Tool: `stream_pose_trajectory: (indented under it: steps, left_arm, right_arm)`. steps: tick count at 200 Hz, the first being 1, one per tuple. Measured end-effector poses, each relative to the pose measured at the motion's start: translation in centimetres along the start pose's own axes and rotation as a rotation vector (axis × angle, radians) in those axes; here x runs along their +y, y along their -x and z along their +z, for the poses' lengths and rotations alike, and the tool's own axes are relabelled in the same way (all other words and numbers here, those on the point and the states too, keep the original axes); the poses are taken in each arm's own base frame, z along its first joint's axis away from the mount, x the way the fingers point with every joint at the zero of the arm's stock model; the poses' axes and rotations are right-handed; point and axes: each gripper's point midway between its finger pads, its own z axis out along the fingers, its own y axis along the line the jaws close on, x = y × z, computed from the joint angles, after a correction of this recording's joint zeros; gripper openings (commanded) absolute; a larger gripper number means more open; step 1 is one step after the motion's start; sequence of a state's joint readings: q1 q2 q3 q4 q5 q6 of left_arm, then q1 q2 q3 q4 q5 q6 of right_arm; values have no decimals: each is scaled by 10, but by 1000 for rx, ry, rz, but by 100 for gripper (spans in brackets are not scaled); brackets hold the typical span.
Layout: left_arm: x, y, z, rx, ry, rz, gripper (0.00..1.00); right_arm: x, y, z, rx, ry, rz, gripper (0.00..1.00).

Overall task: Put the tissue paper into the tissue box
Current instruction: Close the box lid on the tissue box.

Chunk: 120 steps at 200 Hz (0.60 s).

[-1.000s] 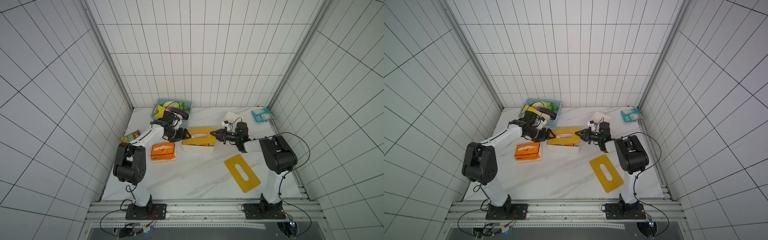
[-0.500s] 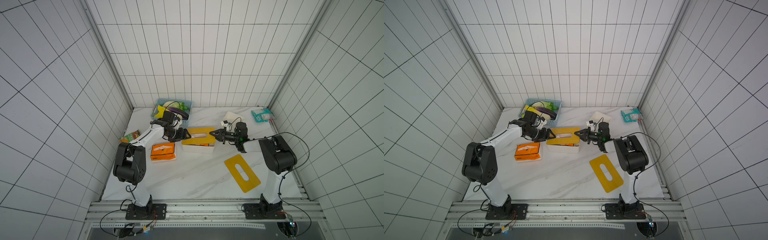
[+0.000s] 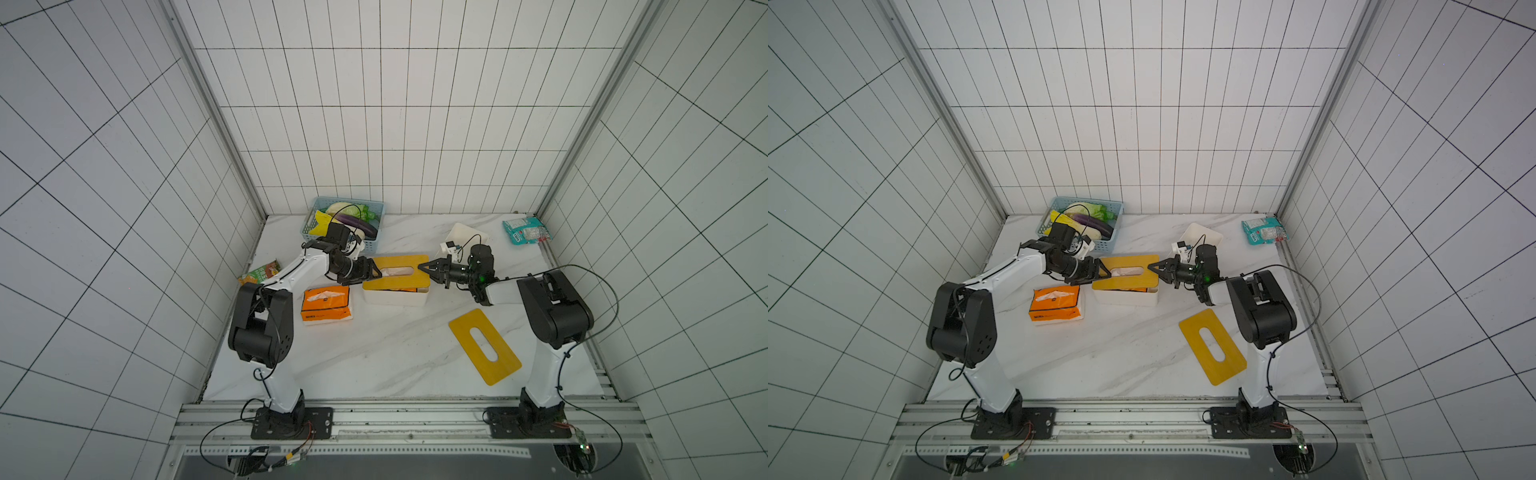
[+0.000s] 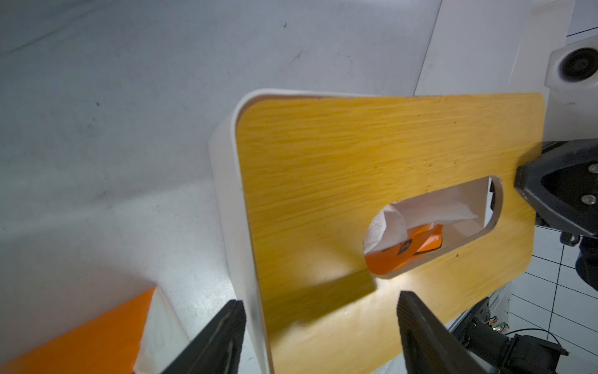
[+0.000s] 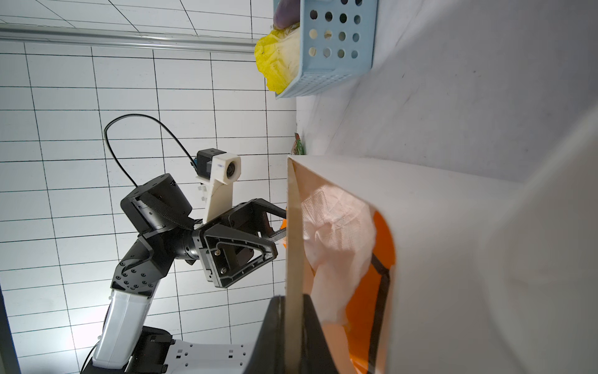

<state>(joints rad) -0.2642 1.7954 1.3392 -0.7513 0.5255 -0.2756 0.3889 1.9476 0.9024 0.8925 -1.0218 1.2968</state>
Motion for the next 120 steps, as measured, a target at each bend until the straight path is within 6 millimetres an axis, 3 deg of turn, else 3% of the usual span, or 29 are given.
stream_pose_trajectory:
  steps: [120]
  left_arm:
    - [5,3,7,-10,30,-25,72]
  right_arm:
    - [-1,0,6,-21,0,-4,0]
